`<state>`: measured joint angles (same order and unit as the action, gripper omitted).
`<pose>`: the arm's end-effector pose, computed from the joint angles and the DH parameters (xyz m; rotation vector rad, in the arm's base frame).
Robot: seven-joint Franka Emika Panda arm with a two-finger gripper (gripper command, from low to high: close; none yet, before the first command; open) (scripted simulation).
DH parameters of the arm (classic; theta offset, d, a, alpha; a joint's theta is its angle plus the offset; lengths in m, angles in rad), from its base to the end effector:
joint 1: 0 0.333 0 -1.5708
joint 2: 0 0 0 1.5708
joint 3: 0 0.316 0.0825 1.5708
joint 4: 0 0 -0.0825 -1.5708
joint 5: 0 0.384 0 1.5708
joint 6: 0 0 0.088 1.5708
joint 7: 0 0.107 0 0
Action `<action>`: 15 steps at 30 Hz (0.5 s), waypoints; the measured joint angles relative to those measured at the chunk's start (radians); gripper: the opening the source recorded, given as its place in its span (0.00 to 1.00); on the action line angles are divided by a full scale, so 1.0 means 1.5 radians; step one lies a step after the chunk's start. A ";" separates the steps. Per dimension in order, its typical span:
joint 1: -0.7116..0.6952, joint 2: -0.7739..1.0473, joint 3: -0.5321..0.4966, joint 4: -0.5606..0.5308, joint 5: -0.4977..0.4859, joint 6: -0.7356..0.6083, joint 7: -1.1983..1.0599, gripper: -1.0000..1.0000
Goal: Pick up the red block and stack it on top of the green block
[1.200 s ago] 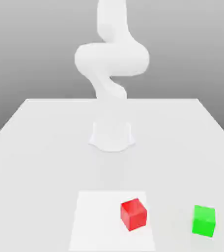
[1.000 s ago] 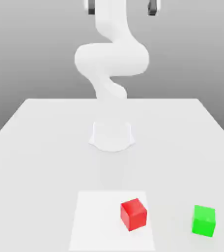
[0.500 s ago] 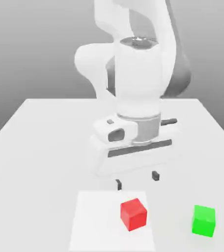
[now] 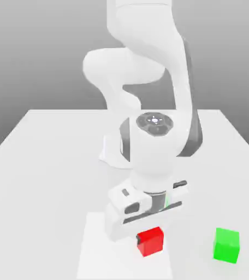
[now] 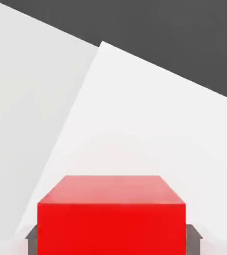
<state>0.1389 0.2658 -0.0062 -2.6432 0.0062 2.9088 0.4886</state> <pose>0.4158 0.0549 0.1546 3.0901 -0.5650 -0.0002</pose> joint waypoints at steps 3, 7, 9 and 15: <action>0.000 -0.066 -0.001 -0.010 -0.003 -0.056 0.002 0.00; 0.014 -0.115 0.017 -0.001 -0.007 -0.115 -0.041 0.00; 0.030 -0.114 0.034 0.017 -0.010 -0.132 -0.090 0.00; 0.072 -0.103 0.090 0.074 -0.023 -0.178 -0.239 0.00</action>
<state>0.2477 0.1114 0.1293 -2.5329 -0.0284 2.6413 0.1304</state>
